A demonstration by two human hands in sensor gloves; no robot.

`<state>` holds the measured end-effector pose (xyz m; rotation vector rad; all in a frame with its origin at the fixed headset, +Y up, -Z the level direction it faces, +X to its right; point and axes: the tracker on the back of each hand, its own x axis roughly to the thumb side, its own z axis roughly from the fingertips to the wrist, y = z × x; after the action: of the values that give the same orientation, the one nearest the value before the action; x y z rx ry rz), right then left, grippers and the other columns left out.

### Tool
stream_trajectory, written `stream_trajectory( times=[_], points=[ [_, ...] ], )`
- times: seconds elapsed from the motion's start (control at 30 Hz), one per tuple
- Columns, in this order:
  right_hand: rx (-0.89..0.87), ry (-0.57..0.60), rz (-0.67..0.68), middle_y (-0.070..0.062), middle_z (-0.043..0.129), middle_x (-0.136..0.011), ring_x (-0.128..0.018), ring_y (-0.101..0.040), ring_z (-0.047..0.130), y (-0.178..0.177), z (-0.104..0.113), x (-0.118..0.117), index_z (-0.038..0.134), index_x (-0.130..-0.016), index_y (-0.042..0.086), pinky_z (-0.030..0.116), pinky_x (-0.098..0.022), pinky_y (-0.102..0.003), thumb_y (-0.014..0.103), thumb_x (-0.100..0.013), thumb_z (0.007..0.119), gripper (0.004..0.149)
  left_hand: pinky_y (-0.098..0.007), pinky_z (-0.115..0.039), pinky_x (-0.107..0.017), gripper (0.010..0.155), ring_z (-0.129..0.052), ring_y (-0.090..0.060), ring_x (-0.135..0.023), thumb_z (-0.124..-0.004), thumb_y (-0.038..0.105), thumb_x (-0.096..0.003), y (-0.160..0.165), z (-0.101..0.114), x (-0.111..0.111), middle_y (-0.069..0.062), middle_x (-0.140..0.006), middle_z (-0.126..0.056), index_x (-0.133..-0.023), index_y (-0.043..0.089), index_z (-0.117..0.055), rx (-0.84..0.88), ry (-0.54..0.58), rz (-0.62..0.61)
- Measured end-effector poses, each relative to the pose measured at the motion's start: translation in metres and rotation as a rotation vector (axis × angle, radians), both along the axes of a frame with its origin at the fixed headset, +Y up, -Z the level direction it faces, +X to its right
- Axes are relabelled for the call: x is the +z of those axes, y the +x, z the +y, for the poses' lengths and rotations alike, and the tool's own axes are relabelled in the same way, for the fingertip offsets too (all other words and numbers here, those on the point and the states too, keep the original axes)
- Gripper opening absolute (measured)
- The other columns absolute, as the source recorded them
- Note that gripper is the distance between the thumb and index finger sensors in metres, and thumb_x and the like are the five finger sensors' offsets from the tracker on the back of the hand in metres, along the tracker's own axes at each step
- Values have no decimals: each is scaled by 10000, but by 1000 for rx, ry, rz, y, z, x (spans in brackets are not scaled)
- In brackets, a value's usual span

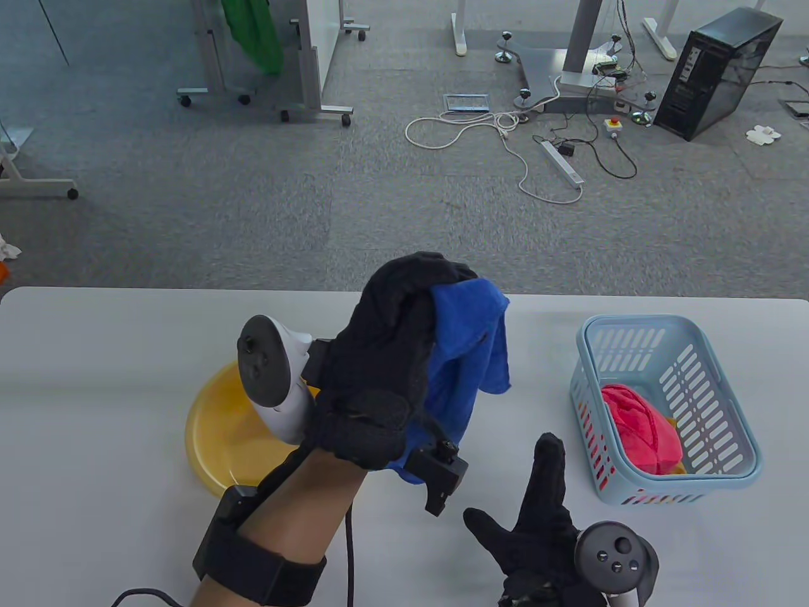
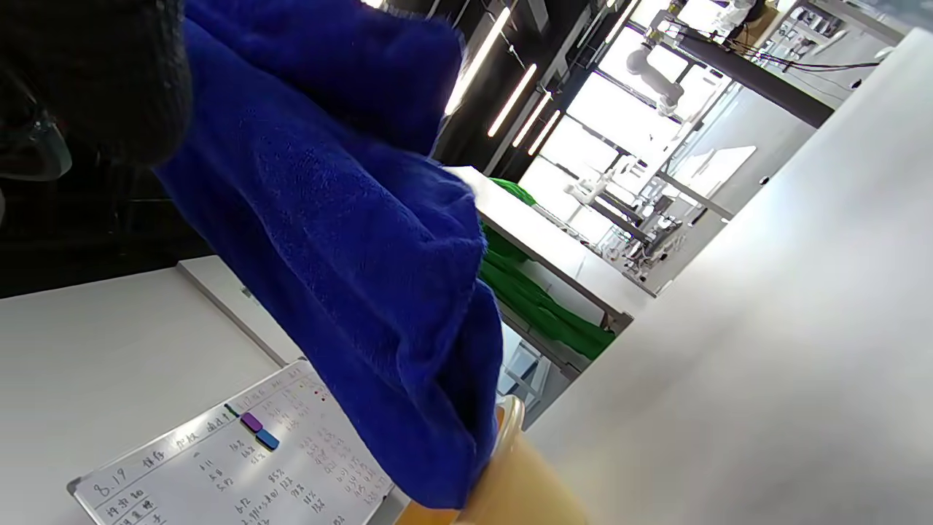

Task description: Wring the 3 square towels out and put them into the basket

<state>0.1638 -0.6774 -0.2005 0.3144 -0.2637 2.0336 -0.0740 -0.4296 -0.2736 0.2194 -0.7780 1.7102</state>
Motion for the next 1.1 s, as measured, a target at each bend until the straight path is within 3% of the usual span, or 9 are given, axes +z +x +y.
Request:
stream_trajectory(
  times=[0.2,0.43,0.57,0.63,0.67,0.73,0.83,0.93,1.1],
  points=[
    [-93,1,32,-270,-128,-1065,-988,-602,28,3,-5,-3,-141,-1011,115,196,-711,-780,690,-443,876,1299,-623,-641,-676,438,-1021,-257,-661,-718,341,-571,29,-9,11,-62,-954,-881,-1008,298,-721,-26,-10,-134],
    [-185,-7,57,-277,-61,-1095,-1019,-612,147,-2,-13,-5,-109,-1028,124,256,-722,-784,658,-389,952,1349,-633,-635,-676,439,-1018,-268,-680,-723,338,-569,66,-13,28,-65,-964,-879,-1005,292,-732,-61,-4,-320],
    [-175,-9,14,-283,191,-1149,-1013,-529,550,2,-15,-6,-50,-1058,111,384,-733,-764,614,-380,986,1337,-638,-620,-685,439,-1009,-276,-696,-723,328,-573,78,-20,32,-66,-975,-869,-1010,289,-726,-43,-29,-412],
    [-193,-2,-12,-257,394,-1123,-802,-347,837,3,-18,-6,-3,-1060,102,532,-744,-684,585,-387,1002,1303,-638,-616,-687,439,-1006,-279,-699,-723,326,-574,80,-23,32,-68,-977,-867,-1011,287,-726,-40,-43,-433],
    [-221,45,-51,-222,516,-1076,-636,-235,914,5,-19,-6,15,-1059,95,667,-719,-578,558,-389,1016,1291,-637,-617,-687,440,-1005,-276,-705,-722,327,-575,80,-24,31,-66,-979,-865,-1013,290,-722,-36,-46,-441],
    [-243,76,-92,-116,776,-882,-432,-156,960,9,-18,-8,157,-1082,84,803,-612,-476,487,-384,1043,1198,-638,-617,-686,439,-1005,-276,-701,-721,327,-576,78,-26,31,-70,-978,-865,-1013,288,-723,-20,-57,-447],
    [-218,49,-131,-63,874,-730,-367,-145,968,17,-20,-8,430,-1100,132,837,-564,-451,431,-432,1027,945,-641,-617,-684,440,-1006,-276,-692,-721,329,-575,71,-27,29,-69,-974,-869,-1012,287,-724,-32,-61,-427],
    [-220,34,-150,-59,889,-695,-364,-153,963,22,-22,-10,712,-987,210,832,-561,-458,411,-490,977,598,-640,-626,-678,439,-1009,-270,-684,-721,333,-575,62,-29,25,-64,-972,-870,-1013,291,-722,-42,-61,-387],
    [-228,23,-193,-63,869,-729,-432,-186,979,28,-23,-9,785,-905,224,791,-614,-502,376,-504,965,464,-634,-637,-670,441,-1011,-256,-649,-714,343,-576,46,-37,17,-69,-947,-877,-1013,283,-715,-18,-91,-325]
  ],
)
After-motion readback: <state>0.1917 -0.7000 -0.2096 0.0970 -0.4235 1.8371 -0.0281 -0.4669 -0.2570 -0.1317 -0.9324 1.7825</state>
